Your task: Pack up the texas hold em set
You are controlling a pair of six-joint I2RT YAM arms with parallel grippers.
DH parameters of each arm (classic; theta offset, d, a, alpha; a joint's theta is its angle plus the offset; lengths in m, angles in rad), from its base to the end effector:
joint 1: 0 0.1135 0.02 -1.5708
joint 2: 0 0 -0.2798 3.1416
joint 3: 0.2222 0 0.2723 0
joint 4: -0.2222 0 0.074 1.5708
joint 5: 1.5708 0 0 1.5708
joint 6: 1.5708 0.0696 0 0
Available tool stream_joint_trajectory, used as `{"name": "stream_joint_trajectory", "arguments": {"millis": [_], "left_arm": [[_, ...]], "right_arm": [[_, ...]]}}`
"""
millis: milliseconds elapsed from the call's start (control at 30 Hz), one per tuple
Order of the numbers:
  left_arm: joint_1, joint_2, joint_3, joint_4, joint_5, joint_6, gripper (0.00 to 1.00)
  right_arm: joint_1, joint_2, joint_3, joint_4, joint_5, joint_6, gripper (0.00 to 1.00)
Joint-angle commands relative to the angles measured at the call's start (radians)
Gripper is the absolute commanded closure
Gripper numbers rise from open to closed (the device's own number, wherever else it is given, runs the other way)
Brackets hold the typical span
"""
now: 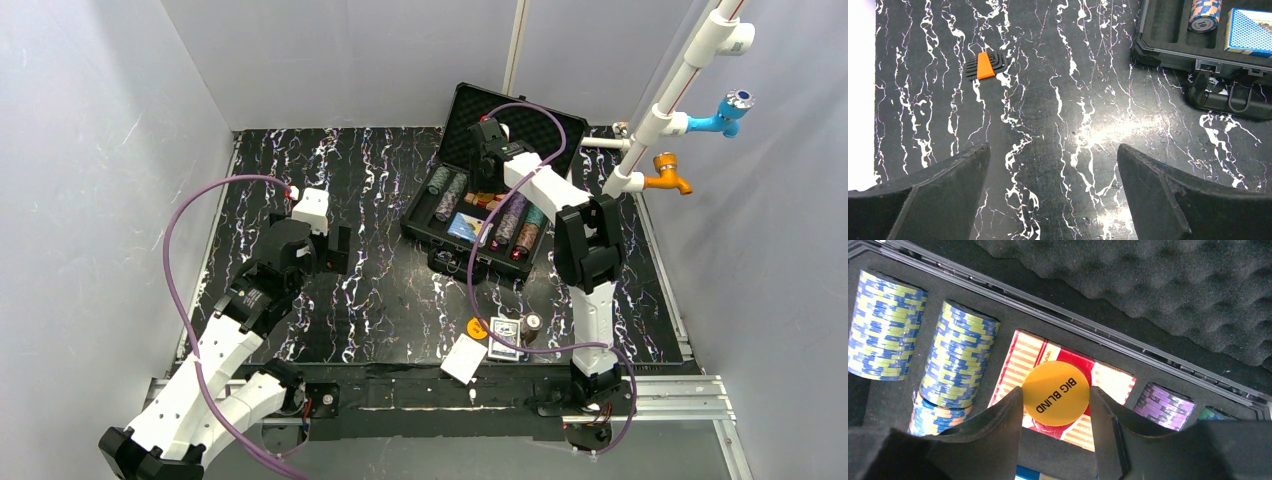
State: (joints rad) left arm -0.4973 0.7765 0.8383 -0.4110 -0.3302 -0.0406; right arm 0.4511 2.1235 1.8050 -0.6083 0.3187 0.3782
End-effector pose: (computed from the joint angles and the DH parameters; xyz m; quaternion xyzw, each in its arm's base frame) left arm 0.1981 -0.0819 0.3380 0.0911 0.8084 -0.0205 0.5812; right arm 0.4793 0.2080 0.2134 0.0161 0.9378 -0.0119 0.3466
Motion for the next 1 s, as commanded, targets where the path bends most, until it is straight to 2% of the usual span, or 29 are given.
{"name": "stream_joint_trajectory", "arguments": {"millis": [0,200,633,767,967], "left_arm": [[0.005,0.0,-0.011,0.011,-0.013,0.009,0.02],[0.004,0.0,-0.012,0.012,-0.013,0.009,0.02],[0.005,-0.011,-0.011,0.011,-0.004,0.009,0.02],[0.004,-0.014,-0.01,0.009,0.002,0.01,0.02],[0.003,-0.024,-0.007,0.006,0.009,0.007,0.02]], "right_arm": [[-0.005,0.012,0.044,0.026,0.006,-0.014,0.46],[-0.005,0.001,0.039,0.016,0.001,-0.013,0.3],[0.016,-0.124,0.018,-0.012,0.016,-0.014,0.08],[0.036,-0.177,-0.004,-0.029,0.02,-0.011,0.02],[0.098,-0.276,-0.083,-0.046,0.011,0.001,0.02]]}}
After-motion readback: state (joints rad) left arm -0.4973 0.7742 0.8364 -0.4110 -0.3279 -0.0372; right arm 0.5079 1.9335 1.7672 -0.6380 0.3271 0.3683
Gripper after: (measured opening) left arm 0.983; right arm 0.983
